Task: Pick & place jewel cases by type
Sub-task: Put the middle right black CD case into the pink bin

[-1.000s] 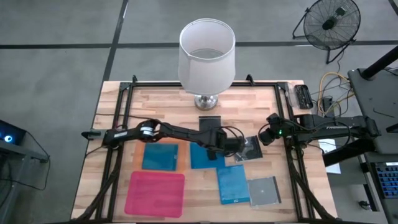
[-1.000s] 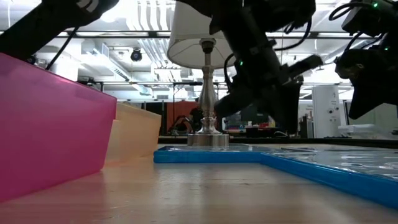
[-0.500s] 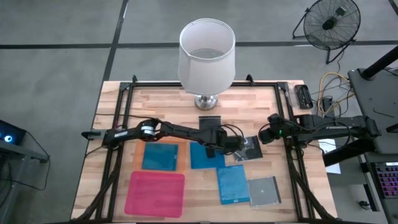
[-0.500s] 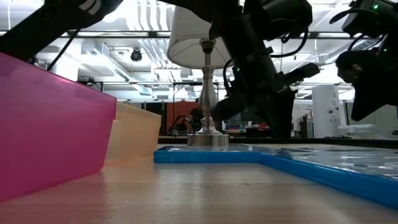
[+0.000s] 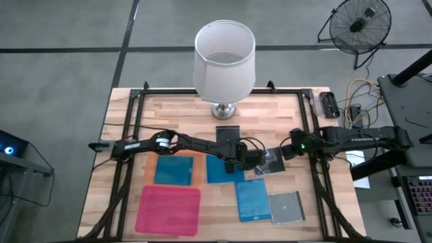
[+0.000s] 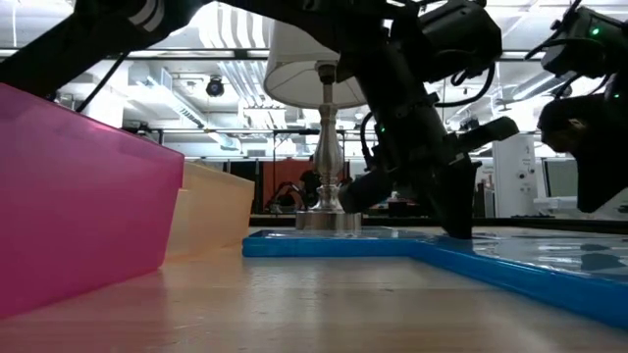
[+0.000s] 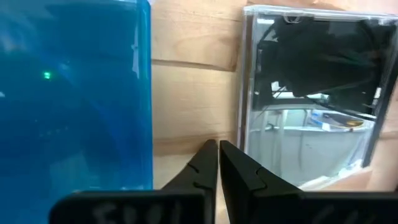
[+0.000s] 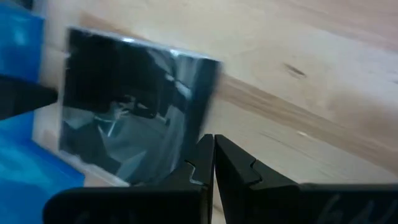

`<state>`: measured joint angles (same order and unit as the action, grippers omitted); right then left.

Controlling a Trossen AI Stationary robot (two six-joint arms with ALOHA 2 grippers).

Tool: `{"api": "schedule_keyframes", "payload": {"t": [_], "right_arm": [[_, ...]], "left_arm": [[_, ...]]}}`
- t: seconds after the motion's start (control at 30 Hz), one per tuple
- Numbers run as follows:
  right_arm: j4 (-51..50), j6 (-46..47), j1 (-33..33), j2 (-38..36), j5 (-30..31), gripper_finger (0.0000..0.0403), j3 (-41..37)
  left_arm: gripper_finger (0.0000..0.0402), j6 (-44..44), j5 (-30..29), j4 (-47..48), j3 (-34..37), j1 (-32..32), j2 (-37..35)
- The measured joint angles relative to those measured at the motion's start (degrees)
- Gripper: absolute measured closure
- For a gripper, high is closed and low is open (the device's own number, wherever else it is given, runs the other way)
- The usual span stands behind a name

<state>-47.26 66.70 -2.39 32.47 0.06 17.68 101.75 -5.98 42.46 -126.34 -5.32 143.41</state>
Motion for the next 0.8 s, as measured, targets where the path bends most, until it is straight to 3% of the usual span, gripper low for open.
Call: {"api": "schedule_keyframes", "payload": {"t": [0.37, 0.8], "right_arm": [[4.9, -1.5, 0.0, -0.1, -1.3, 0.0382, -5.1], [5.5, 0.5, 0.0, 0.0, 3.3, 0.0259, -3.3]], "left_arm": [[0.0401, -2.4, -0.1, -0.4, 0.0, 0.2, 0.0], [0.0401, -3.2, -0.1, -1.2, 0.1, 0.4, 0.0]]}}
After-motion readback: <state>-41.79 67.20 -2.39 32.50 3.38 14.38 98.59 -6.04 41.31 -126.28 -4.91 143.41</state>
